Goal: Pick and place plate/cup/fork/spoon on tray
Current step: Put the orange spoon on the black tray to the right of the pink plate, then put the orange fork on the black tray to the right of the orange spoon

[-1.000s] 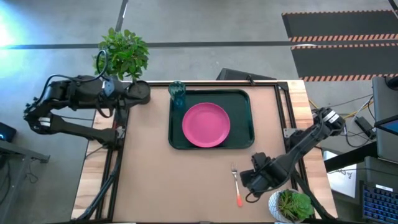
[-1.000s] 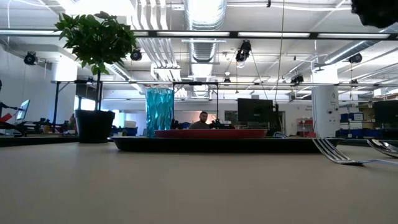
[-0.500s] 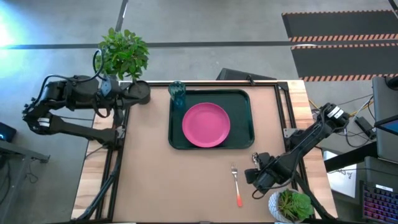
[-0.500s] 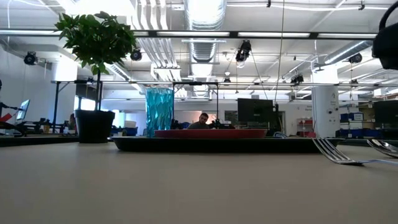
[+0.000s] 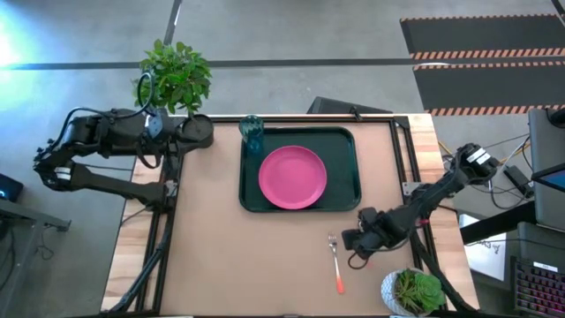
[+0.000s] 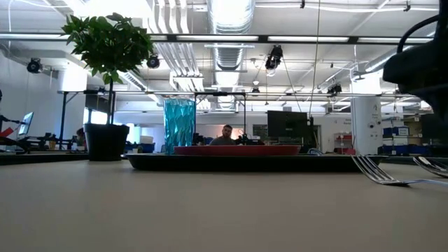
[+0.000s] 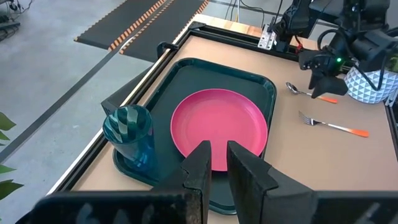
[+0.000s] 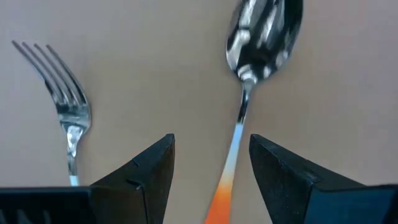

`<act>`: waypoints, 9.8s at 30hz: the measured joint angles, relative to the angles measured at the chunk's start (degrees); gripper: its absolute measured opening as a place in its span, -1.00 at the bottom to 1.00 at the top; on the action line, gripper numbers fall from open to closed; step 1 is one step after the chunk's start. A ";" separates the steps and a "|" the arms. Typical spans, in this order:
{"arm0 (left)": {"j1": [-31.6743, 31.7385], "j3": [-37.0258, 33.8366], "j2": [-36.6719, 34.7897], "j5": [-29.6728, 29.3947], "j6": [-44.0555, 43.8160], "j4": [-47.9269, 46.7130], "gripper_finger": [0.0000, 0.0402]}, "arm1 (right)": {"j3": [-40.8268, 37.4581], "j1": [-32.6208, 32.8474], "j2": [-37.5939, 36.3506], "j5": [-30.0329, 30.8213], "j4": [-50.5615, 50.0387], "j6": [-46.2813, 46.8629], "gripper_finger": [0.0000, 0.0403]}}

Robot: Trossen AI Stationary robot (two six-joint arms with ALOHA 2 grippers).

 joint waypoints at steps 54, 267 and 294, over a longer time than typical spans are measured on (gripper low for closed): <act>0.01 -0.04 -1.20 0.01 -0.05 -0.04 -0.83 | -5.63 -2.14 0.09 -3.48 6.24 -0.94 -0.95; 0.00 -0.90 -6.12 0.68 -0.03 -0.66 -0.83 | 35.73 -8.87 27.11 -17.99 -14.25 -26.38 -0.03; -0.01 -0.90 -6.51 0.70 0.01 -2.16 -0.83 | 28.94 -8.87 28.04 -16.48 -4.41 -22.35 -0.03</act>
